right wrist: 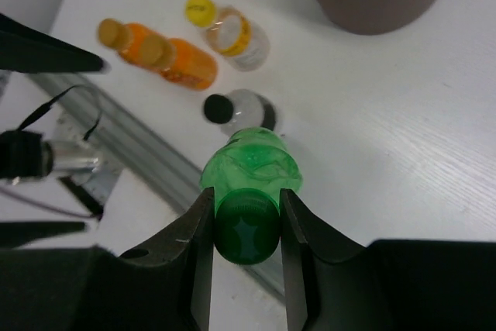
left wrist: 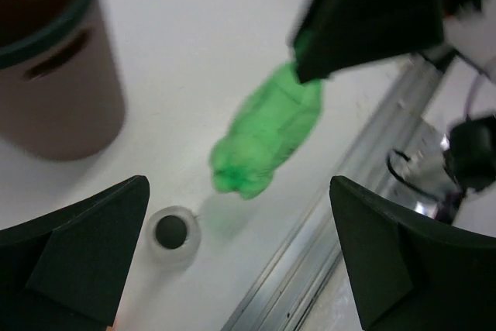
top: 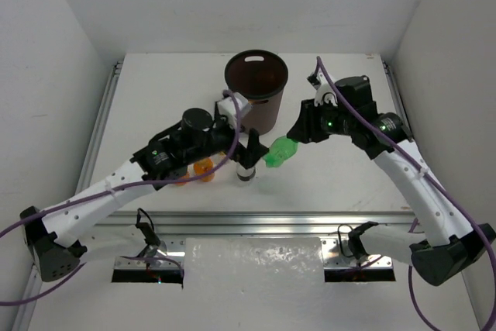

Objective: Put the plastic bottles in the bin

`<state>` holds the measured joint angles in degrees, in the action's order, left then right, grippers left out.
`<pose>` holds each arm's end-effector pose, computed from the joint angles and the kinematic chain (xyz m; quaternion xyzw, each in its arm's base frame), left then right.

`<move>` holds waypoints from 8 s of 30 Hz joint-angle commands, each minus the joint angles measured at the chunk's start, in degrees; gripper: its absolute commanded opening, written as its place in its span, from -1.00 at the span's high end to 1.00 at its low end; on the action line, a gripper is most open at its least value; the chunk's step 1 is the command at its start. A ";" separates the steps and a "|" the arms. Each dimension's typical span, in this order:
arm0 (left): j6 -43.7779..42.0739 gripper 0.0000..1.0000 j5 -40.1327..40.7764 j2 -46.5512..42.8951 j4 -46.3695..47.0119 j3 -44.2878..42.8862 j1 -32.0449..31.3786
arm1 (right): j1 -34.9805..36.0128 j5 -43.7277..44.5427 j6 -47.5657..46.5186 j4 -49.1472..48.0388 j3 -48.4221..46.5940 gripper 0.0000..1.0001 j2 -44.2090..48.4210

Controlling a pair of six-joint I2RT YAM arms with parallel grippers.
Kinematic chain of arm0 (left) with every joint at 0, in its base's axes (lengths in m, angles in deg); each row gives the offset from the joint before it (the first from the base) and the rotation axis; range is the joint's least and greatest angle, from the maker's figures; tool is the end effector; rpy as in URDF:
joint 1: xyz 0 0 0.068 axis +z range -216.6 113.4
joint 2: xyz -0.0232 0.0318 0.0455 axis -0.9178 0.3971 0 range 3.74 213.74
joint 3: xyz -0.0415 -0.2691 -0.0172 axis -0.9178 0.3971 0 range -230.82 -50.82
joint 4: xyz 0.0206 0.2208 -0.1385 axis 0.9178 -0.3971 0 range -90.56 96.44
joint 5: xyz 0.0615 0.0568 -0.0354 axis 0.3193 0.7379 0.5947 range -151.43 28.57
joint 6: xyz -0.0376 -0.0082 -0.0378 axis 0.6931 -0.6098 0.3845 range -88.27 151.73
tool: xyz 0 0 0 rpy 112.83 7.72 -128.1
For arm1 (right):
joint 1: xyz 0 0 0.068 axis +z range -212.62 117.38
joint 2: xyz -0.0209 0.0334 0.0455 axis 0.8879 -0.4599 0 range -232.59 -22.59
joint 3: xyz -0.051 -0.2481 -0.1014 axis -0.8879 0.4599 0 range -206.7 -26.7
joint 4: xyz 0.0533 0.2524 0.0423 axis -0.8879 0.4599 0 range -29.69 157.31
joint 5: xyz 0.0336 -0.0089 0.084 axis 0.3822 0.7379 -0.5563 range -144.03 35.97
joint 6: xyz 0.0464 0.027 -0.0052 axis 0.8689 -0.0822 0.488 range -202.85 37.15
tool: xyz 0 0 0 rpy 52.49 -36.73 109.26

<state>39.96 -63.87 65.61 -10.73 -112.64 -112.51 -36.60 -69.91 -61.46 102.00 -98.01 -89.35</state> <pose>0.1695 -0.1771 0.3737 0.2719 0.7576 -0.2852 0.5204 0.2128 0.1146 0.3699 -0.0972 0.8837 0.2904 0.3540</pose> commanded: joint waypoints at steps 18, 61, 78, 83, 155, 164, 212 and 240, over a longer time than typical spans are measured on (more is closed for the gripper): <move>-15.26 0.03 -28.41 13.98 -1.11 -8.93 -5.42 | -2.55 -25.26 -0.12 1.46 -6.47 0.80 4.27; 26.98 -0.99 43.28 12.60 -24.46 -29.56 19.63 | -2.55 12.28 -2.84 14.30 -1.29 -0.98 18.77; 42.30 -0.99 35.31 -0.26 -35.66 6.96 20.68 | -2.64 8.50 -2.05 12.10 5.21 -0.98 21.06; 42.40 -0.98 33.64 4.31 -33.99 9.17 24.37 | -2.55 6.83 -1.52 11.40 7.23 -0.98 21.85; 29.73 0.31 -25.70 -11.50 -10.08 -4.80 29.56 | 21.97 -18.57 -18.31 -34.31 -1.38 0.75 -9.44; 41.85 -0.99 20.49 -13.25 -28.23 -11.91 29.56 | 17.58 4.70 -15.41 -21.35 -12.67 0.80 -14.95; 35.02 -0.75 33.38 10.64 -23.37 6.01 5.74 | 11.68 11.66 -2.31 -7.15 -7.97 -0.98 1.19; 22.19 1.00 1.67 -13.52 -27.93 1.80 9.52 | 26.17 -8.21 -16.28 -27.79 4.25 -0.98 -1.78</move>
<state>67.76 -48.09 53.30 -40.26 -108.29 -102.74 -14.37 -75.16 -71.67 84.69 -94.12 -89.62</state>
